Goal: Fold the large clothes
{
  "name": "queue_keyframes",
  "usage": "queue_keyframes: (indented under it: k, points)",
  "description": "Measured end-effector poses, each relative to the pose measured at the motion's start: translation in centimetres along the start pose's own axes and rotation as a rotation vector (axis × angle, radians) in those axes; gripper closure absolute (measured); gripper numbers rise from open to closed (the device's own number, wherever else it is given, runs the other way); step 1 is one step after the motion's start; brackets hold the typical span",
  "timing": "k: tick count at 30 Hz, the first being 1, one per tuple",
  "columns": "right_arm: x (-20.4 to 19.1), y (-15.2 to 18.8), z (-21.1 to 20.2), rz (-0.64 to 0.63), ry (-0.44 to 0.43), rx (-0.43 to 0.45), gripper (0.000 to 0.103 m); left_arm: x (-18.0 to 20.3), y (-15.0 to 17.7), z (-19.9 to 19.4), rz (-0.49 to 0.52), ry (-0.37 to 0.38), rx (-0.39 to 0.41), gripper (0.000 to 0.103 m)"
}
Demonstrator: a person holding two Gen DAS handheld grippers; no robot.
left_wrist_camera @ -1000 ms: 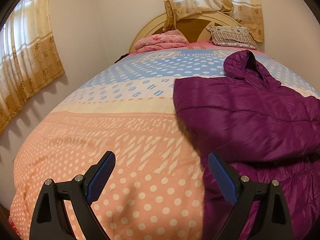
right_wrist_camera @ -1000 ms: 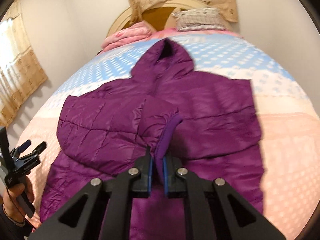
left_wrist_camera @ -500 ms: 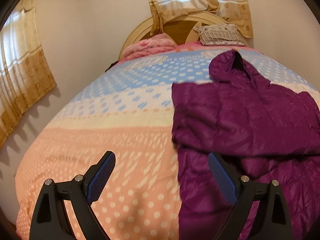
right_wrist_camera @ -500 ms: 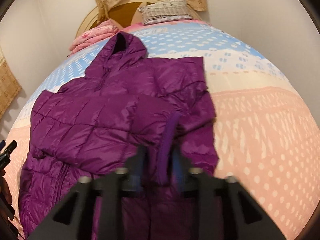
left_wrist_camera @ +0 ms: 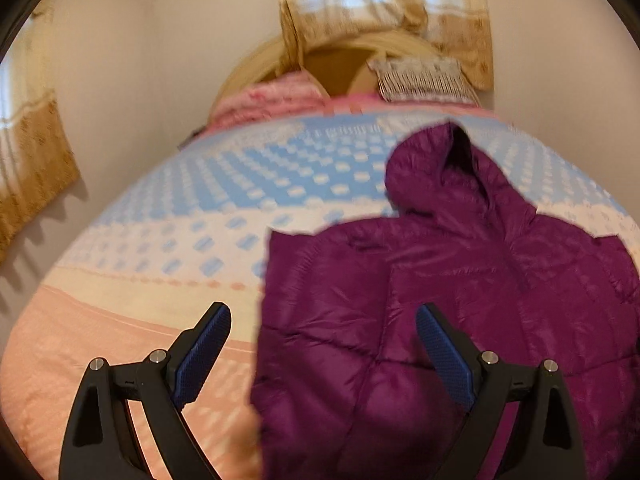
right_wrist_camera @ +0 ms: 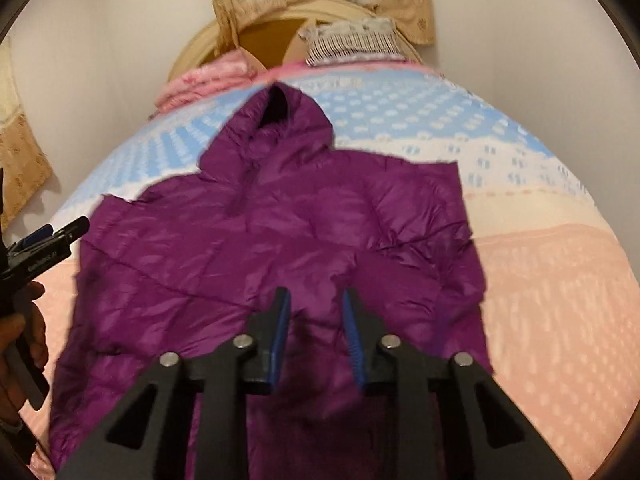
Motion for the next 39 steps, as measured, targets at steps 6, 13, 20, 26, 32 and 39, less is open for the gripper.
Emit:
queue_keyframes:
  k: [6,13,20,26,32,39]
  points:
    - [1.4,2.2,2.0,0.021,0.009,-0.014,0.083,0.0,2.6,5.6,-0.014,-0.027,-0.125,0.009]
    - [1.4,2.6,2.3,0.054,-0.004,-0.004,0.084,0.1,3.4,6.7,-0.034,-0.004,-0.175,0.006]
    - [0.9,2.5,2.6,0.016,0.074,-0.024,0.087,-0.3,3.7,7.8,-0.07,0.03,-0.234,0.002]
    - [1.0,2.7,2.5,0.009,0.103,-0.027,0.087,-0.8,3.9,8.2,-0.122,0.067,-0.258,0.001]
    - [0.8,2.8,2.5,-0.005,0.128,-0.021,0.087,-1.4,3.4,6.8,-0.125,0.033,-0.207,0.001]
    - [1.8,1.8,0.7,0.045,0.083,0.014,0.087,-4.1,0.2,1.7,-0.177,0.086,-0.087,0.001]
Point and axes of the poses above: each gripper's, at about its wrist camera, not at the fingertips, and z roughly the way its jaws point, x to its right, y to its underside, the point moved 5 cm from there along z, roughly the way its jaws point, and after that the axes turned 12 degrees about -z, right-handed, at the moved point
